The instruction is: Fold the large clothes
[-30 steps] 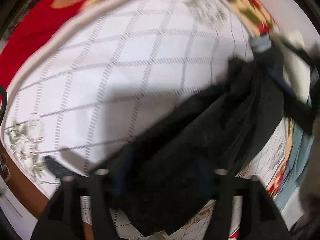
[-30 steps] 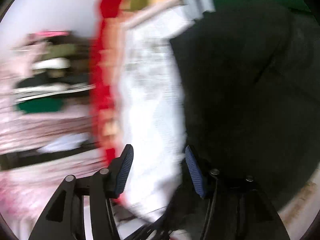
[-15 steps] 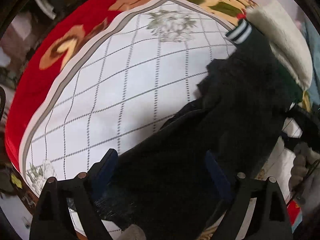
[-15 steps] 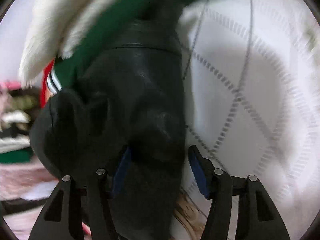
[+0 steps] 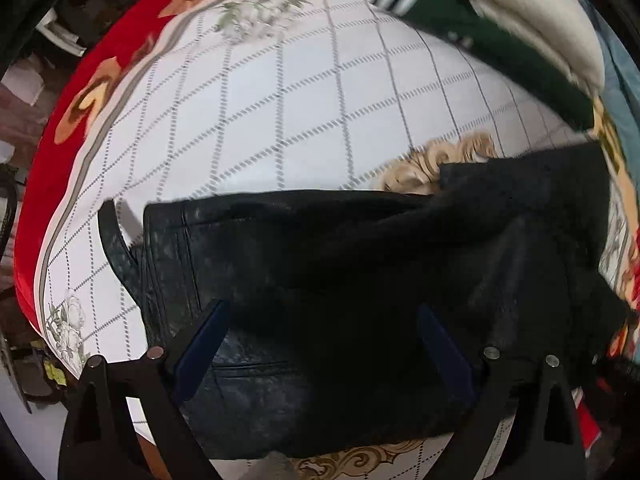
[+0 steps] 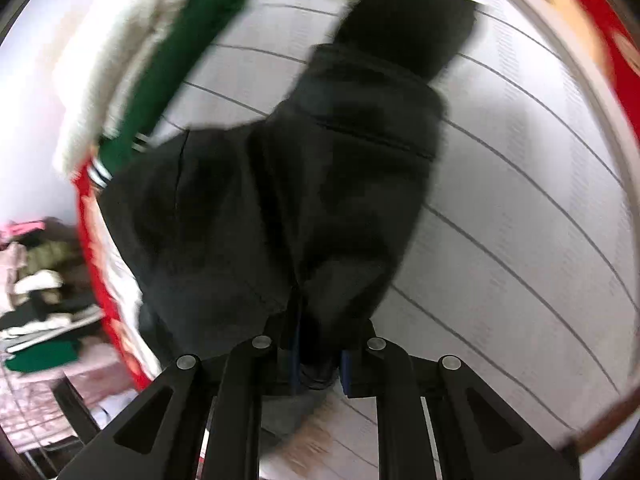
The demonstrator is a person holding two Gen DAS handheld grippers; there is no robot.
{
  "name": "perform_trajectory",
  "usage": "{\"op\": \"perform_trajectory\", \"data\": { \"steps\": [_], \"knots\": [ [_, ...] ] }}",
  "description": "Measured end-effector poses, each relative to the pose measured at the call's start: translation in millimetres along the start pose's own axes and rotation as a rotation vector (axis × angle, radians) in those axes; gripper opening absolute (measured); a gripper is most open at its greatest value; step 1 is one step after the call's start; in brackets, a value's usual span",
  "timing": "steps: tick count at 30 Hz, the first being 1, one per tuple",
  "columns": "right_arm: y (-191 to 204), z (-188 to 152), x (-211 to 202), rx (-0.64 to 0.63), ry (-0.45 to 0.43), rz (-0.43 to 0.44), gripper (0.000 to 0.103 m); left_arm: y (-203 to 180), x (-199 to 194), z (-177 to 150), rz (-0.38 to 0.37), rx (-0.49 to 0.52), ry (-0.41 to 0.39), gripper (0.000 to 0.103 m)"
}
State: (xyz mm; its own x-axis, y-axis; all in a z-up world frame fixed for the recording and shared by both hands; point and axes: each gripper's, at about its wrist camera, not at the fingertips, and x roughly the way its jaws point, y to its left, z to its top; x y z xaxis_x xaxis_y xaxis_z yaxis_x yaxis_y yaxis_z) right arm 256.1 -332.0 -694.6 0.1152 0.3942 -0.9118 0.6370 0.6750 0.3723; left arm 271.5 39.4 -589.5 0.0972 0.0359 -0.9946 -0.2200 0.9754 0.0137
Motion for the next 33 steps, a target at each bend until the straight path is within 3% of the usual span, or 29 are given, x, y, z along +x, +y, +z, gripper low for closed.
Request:
{"op": "perform_trajectory", "data": {
  "steps": [3,8,13,16,22,25,27,30,33],
  "knots": [
    [-27.3,1.6,6.9,0.068,0.047,-0.023,0.031,-13.8,6.3,-1.8,0.013,0.02,0.0,0.096],
    [-32.5,5.2,-26.7,-0.037,0.02,-0.092,0.031,-25.7,7.7,4.4,0.05,0.052,-0.028,0.096],
    [29.1,10.7,-49.6,-0.214,-0.03,-0.118,0.032,-23.0,11.4,16.3,0.062,0.042,-0.037,0.096],
    [76.3,11.7,-53.6,-0.312,-0.057,-0.074,0.032,-17.2,15.0,22.0,0.063,0.03,-0.037,0.096],
    [177.4,29.6,12.6,-0.461,-0.015,-0.048,0.032,-10.0,24.6,26.4,0.056,0.038,-0.031,0.096],
    [206.9,42.1,65.9,-0.513,-0.018,-0.166,0.031,-7.7,30.8,28.9,0.049,0.04,-0.029,0.096],
    [205.9,56.6,106.2,-0.464,0.015,-0.213,0.031,-2.8,34.9,29.8,0.05,0.028,-0.023,0.096],
    [206.5,71.3,111.1,-0.391,0.042,-0.199,0.032,9.9,35.0,31.6,0.041,-0.002,-0.01,0.096],
    [209.1,73.4,89.2,-0.339,0.074,-0.167,0.031,26.8,27.5,34.5,0.041,-0.031,-0.027,0.096]
  ]
}}
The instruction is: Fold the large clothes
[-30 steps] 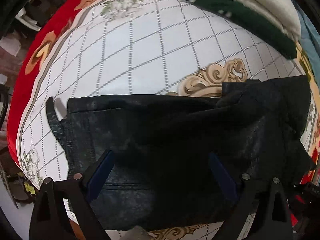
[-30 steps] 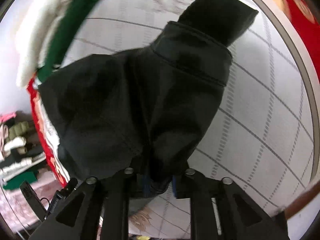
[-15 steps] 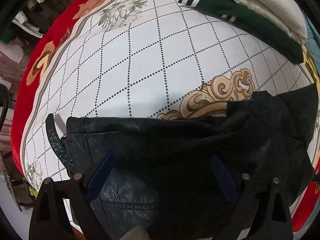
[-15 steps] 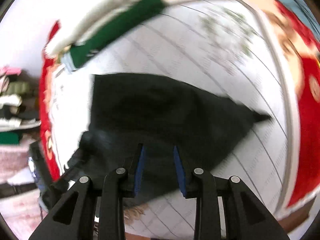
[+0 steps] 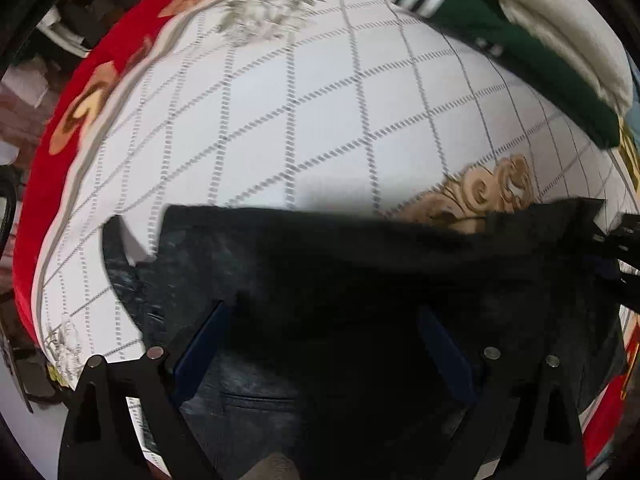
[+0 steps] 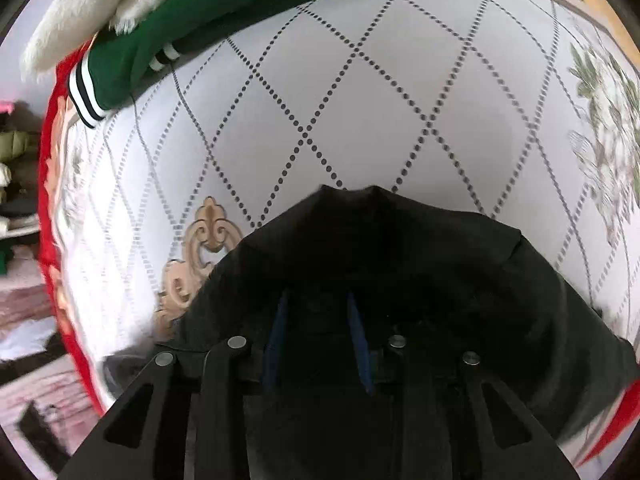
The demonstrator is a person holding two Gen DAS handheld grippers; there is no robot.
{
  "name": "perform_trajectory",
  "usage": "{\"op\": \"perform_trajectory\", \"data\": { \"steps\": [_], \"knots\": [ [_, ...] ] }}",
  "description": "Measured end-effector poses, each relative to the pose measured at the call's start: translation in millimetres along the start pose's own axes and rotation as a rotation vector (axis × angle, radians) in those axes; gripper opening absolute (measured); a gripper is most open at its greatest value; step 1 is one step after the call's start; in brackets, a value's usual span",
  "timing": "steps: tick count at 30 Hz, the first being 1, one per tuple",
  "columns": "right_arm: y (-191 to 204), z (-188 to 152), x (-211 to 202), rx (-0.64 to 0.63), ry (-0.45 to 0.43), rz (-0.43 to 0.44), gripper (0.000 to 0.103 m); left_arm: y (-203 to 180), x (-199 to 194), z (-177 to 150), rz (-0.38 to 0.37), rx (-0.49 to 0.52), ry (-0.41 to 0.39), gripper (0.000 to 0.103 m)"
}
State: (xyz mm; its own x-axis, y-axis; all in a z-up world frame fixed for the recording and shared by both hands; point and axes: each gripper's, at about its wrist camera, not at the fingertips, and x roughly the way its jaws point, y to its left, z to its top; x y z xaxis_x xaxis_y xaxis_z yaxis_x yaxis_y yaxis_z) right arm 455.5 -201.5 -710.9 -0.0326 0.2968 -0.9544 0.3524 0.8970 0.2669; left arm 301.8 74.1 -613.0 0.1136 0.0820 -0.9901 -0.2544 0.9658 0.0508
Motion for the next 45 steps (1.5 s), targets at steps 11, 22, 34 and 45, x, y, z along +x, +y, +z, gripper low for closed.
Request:
{"op": "perform_trajectory", "data": {
  "steps": [11,22,34,45],
  "knots": [
    [31.6,-26.7,34.7,-0.112,-0.002,0.004,0.033,31.6,55.3,33.2,0.081,-0.033,0.034,0.102],
    [-70.5,-64.5,-56.8,0.182,-0.087,0.15,0.068,-16.2,-36.0,13.9,-0.088,0.029,-0.051,0.102],
    [-200.7,-113.9,-3.3,0.319,-0.182,0.447,0.075,-79.4,29.7,11.7,-0.094,0.134,-0.006,0.103],
    [-176.0,-76.2,8.8,0.368,-0.281,0.665,0.022,-106.4,23.9,20.9,-0.036,0.157,-0.037,0.103]
  ]
}}
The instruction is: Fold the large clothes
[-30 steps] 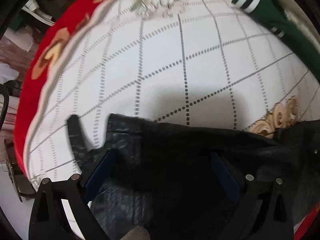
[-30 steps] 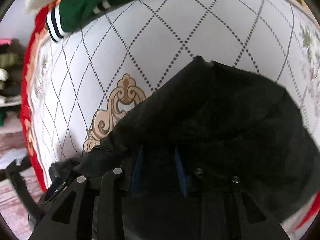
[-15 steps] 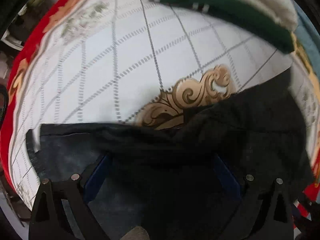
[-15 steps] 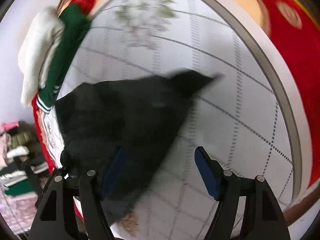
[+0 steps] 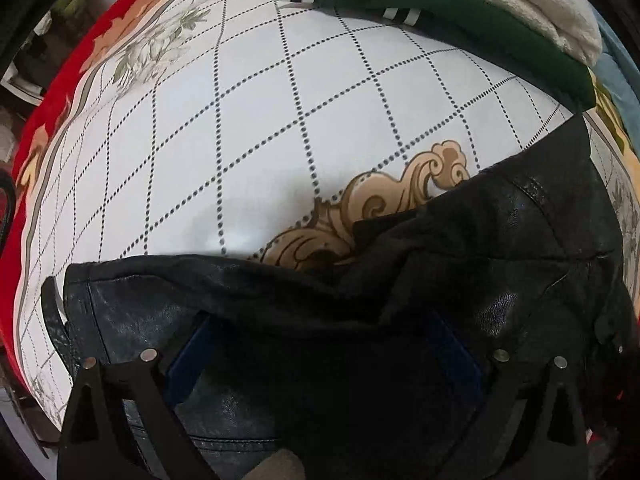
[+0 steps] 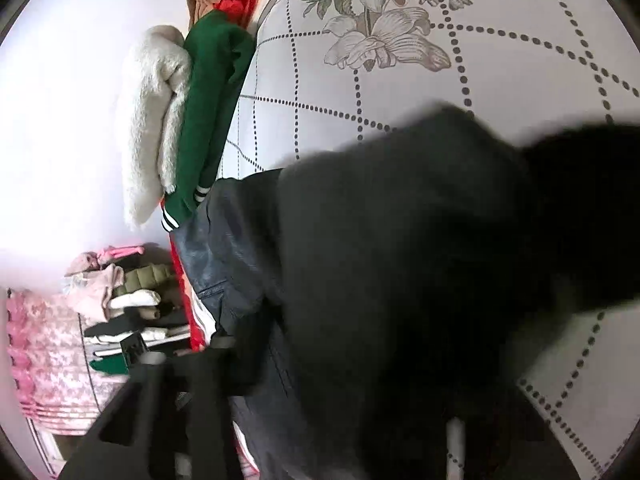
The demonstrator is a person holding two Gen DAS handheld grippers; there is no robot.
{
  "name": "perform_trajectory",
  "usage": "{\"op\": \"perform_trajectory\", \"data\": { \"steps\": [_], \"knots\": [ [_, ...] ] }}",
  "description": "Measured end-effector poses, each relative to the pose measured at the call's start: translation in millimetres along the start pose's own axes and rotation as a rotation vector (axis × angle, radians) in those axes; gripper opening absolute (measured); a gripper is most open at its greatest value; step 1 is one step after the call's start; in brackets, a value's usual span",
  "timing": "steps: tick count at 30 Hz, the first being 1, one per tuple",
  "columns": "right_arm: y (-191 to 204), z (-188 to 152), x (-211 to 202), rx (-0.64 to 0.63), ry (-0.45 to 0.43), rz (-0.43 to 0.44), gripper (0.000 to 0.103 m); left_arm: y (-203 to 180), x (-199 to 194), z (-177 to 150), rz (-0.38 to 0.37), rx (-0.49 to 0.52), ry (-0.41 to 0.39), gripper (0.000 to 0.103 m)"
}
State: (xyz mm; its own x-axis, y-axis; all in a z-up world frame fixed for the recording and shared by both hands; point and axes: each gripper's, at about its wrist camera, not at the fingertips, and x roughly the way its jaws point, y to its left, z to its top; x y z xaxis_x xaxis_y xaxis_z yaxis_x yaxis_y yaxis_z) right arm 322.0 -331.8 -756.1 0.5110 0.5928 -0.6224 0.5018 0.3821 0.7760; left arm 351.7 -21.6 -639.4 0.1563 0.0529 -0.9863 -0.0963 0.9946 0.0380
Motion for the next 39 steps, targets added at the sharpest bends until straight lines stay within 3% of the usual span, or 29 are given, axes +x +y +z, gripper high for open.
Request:
{"op": "perform_trajectory", "data": {
  "steps": [3,7,13,16,19,23,29,33,37,39],
  "knots": [
    [13.5,-0.1,-20.3,0.005,-0.035,0.061,0.017,-20.1,-3.8,2.2,-0.006,0.047,-0.012,0.103],
    [50.1,2.0,-42.8,-0.078,-0.065,0.053,0.016,-51.5,0.3,4.8,-0.036,0.09,-0.033,0.103],
    [111.6,1.0,-49.0,-0.221,-0.067,-0.009,0.016,-71.6,5.9,11.9,-0.122,0.074,-0.048,0.103],
    [149.2,-16.8,-47.3,-0.347,-0.045,-0.061,0.016,-65.8,2.5,15.4,-0.167,0.049,-0.033,0.103],
    [195.6,-42.2,-34.2,-0.502,-0.011,-0.119,0.016,-36.4,-15.6,19.3,-0.204,-0.029,-0.02,0.102],
    [252.6,-97.7,-7.7,-0.767,0.037,-0.221,0.016,43.8,-64.6,-9.1,-0.179,-0.209,-0.082,0.102],
    [296.7,-215.0,69.0,-1.174,0.177,-0.306,0.016,187.4,-124.8,-98.3,-0.044,-0.513,-0.119,0.102],
    [284.1,-289.3,126.5,-1.325,0.314,-0.327,0.016,258.6,-129.8,-152.8,0.033,-0.648,-0.119,0.102],
    [231.2,-355.9,195.8,-1.395,0.504,-0.419,0.017,297.0,-123.6,-181.1,0.105,-0.716,-0.1,0.102],
    [211.1,-369.3,216.8,-1.376,0.574,-0.466,0.034,307.0,-130.8,-194.2,0.105,-0.736,-0.101,0.102]
  ]
}}
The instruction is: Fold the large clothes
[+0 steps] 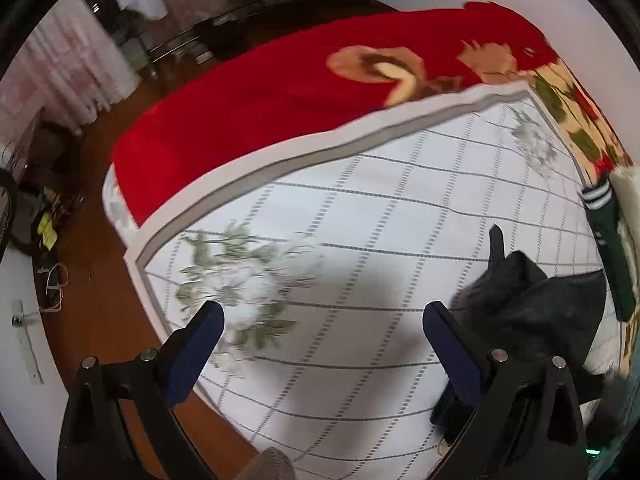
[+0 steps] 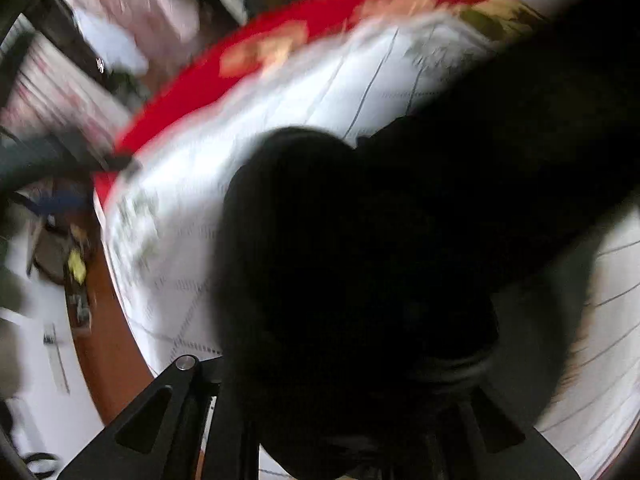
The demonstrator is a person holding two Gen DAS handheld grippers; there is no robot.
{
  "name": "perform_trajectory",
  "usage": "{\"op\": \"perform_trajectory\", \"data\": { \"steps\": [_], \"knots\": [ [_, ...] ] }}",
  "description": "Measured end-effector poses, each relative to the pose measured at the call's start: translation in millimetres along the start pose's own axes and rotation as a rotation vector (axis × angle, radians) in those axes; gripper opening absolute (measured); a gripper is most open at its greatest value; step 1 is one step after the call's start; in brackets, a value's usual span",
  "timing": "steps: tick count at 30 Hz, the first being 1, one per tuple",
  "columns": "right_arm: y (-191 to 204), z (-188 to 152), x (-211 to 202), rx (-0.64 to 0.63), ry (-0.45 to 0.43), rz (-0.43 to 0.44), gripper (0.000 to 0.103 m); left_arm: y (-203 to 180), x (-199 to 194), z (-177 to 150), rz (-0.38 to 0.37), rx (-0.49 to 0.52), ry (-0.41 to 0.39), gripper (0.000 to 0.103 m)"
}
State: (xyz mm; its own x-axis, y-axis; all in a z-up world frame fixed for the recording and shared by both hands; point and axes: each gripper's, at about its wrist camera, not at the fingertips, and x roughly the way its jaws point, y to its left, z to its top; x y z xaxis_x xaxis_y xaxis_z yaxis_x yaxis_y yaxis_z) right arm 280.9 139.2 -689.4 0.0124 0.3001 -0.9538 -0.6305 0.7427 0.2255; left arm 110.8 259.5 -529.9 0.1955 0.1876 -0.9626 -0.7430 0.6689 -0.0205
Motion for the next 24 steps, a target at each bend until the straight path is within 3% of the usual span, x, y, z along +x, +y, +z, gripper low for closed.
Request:
{"op": "perform_trajectory", "data": {
  "steps": [2,4,5,8,13,15,16,19,22,24],
  "knots": [
    [5.6,2.5,1.4,0.001,0.033,0.041,0.044,3.9,-4.6,4.7,-0.014,-0.008,-0.006,0.102],
    [-0.5,3.8,-15.6,0.039,0.046,0.136,0.055,0.0,-18.0,9.5,-0.054,-0.002,-0.024,0.102],
    [-8.9,1.5,-29.2,0.078,0.061,0.212,0.058,-5.2,-22.9,13.2,-0.07,0.004,-0.03,0.102],
    [-41.7,-14.6,-68.8,0.189,0.077,0.314,0.062,-27.6,-46.9,22.1,-0.138,0.038,-0.063,0.102],
    [-131.2,-46.1,-127.2,0.411,-0.003,0.263,0.06,-86.4,-60.5,13.0,-0.199,0.141,-0.075,0.102],
    [-167.7,-37.4,-140.3,0.459,-0.016,0.211,0.036,-111.2,-43.9,-0.6,-0.183,0.183,-0.045,0.102],
    [-178.6,-30.8,-136.5,0.453,0.006,0.191,0.034,-118.9,-30.7,-8.7,-0.167,0.193,-0.034,0.102],
    [-190.0,-11.6,-120.4,0.469,0.062,0.19,0.033,-126.5,15.9,-28.0,-0.084,0.211,0.038,0.102],
    [-188.8,18.1,-86.9,0.448,0.078,0.188,0.033,-118.8,73.8,-46.6,0.07,0.261,0.11,0.103],
    [-193.8,35.9,-55.2,0.463,0.113,0.202,0.033,-105.8,99.6,-54.7,0.071,0.247,0.155,0.103]
  ]
}}
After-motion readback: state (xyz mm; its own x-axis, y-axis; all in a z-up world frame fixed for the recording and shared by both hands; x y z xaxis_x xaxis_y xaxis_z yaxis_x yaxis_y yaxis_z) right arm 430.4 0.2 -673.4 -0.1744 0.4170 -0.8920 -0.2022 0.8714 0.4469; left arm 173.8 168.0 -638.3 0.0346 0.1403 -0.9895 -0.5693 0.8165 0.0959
